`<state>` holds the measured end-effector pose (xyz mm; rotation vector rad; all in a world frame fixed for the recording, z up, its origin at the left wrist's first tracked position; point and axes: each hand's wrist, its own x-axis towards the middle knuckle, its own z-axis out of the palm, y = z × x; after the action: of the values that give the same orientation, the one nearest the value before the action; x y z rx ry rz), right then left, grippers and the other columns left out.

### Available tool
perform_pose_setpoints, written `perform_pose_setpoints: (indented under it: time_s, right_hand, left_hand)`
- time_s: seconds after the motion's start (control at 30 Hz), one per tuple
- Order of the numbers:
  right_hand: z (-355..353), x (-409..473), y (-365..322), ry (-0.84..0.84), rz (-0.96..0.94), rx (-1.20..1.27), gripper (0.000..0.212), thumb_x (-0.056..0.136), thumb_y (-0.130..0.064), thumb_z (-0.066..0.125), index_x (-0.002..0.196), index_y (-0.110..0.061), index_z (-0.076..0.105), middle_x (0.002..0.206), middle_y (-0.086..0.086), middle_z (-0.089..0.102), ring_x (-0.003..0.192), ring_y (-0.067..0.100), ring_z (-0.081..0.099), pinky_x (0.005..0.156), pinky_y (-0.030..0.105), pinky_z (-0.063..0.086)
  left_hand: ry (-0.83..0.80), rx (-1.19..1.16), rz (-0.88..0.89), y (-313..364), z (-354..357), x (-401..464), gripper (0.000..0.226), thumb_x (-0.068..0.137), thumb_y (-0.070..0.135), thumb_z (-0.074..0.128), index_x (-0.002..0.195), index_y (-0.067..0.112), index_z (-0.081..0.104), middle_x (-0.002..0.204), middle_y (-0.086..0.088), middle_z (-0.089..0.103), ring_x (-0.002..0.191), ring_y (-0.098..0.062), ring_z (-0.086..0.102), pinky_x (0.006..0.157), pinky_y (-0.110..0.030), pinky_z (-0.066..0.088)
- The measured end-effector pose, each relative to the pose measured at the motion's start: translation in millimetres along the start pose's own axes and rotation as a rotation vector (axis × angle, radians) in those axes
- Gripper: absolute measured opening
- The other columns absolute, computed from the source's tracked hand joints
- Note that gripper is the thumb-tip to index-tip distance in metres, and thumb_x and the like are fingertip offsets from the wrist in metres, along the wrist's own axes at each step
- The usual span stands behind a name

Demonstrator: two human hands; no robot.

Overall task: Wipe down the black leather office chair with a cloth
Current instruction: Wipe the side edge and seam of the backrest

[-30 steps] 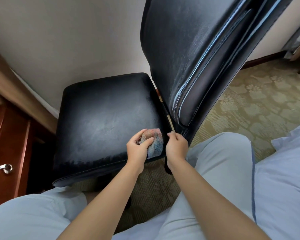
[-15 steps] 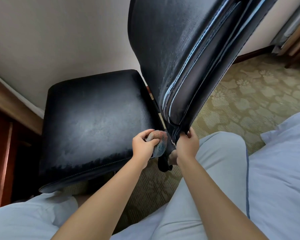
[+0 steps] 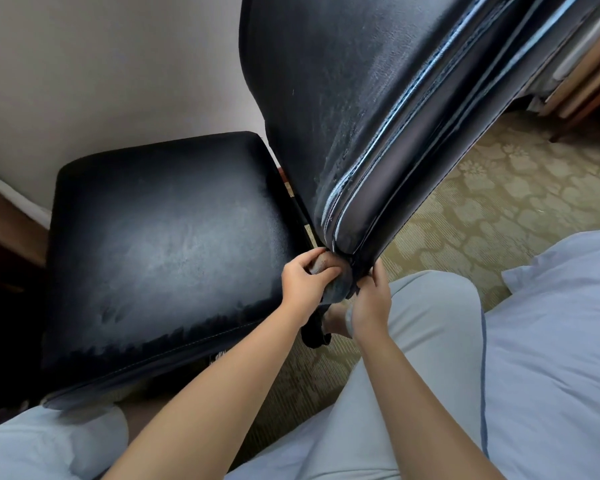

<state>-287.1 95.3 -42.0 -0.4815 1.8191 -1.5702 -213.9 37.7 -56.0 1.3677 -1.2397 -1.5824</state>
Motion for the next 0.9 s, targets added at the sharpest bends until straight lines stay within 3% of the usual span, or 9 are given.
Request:
perform_pose_setpoints:
  time_s: [0.1,0.2,0.27,0.43,0.53,0.7,0.9]
  right_hand:
    - [0.5,1.6,0.9,0.024,0.023,0.031,0.062,0.085,0.005,0.031,0.126,-0.033,0.056,0.113,-0.014,0.065,0.101,-0.002,0.059,0.082,0.016,0.045]
    - [2.1,6.9,3.4,0.036,0.039,0.044,0.062,0.084,0.005,0.032,0.125,-0.035,0.057,0.113,-0.011,0.066,0.106,0.005,0.06,0.091,0.025,0.046]
    - [3.0,9.0,3.2,0.043,0.021,0.004,0.059,0.084,0.004,0.035,0.119,-0.037,0.059,0.103,-0.014,0.068,0.099,0.003,0.061,0.088,0.026,0.046]
    - [0.7,13.2,0.4,0.036,0.0,0.053,0.053,0.088,0.005,0.034,0.118,-0.028,0.061,0.097,-0.013,0.068,0.085,-0.007,0.062,0.072,0.012,0.045]
    - [1.0,17.0,-1.3,0.023,0.0,0.122,0.053,0.088,0.01,0.03,0.12,-0.019,0.061,0.099,-0.008,0.067,0.08,-0.009,0.062,0.067,0.007,0.045]
    - [3.3,20.7,-2.5,0.01,0.022,0.234,0.06,0.083,0.013,0.025,0.125,-0.015,0.058,0.113,0.003,0.065,0.089,-0.002,0.063,0.069,0.01,0.047]
    - [0.8,23.8,-3.1,0.003,0.019,0.16,0.056,0.08,0.008,0.028,0.116,-0.016,0.063,0.1,0.009,0.065,0.083,0.012,0.06,0.07,0.024,0.046]
  left_hand:
    - [0.026,0.106,0.027,-5.2,12.9,10.5,0.033,0.068,0.017,0.082,0.1,0.015,0.072,0.096,0.003,0.072,0.094,-0.009,0.065,0.088,-0.031,0.054]
    - [0.083,0.103,-0.022,-14.0,23.4,14.4,0.023,0.07,0.013,0.08,0.092,0.012,0.071,0.086,0.004,0.071,0.083,-0.006,0.064,0.073,-0.013,0.051]
    - [0.134,0.133,-0.058,-18.5,26.7,15.1,0.021,0.073,0.01,0.077,0.093,0.012,0.07,0.087,0.003,0.069,0.081,-0.008,0.062,0.063,-0.007,0.044]
    - [0.2,0.249,-0.136,-19.1,34.9,19.6,0.019,0.075,0.013,0.073,0.092,0.019,0.068,0.092,0.001,0.067,0.087,-0.016,0.06,0.073,-0.024,0.047]
    - [0.195,0.146,-0.103,-14.4,32.8,20.5,0.019,0.071,0.01,0.077,0.086,0.018,0.068,0.086,0.002,0.068,0.085,-0.014,0.063,0.068,-0.018,0.045]
    - [0.175,0.031,0.035,5.6,29.3,21.6,0.024,0.067,0.009,0.082,0.089,0.011,0.072,0.084,0.001,0.071,0.079,-0.008,0.063,0.069,-0.013,0.048]
    - [0.168,-0.142,-0.096,0.1,38.4,17.3,0.023,0.065,0.014,0.084,0.083,0.018,0.071,0.082,-0.003,0.073,0.084,-0.02,0.07,0.081,-0.042,0.057]
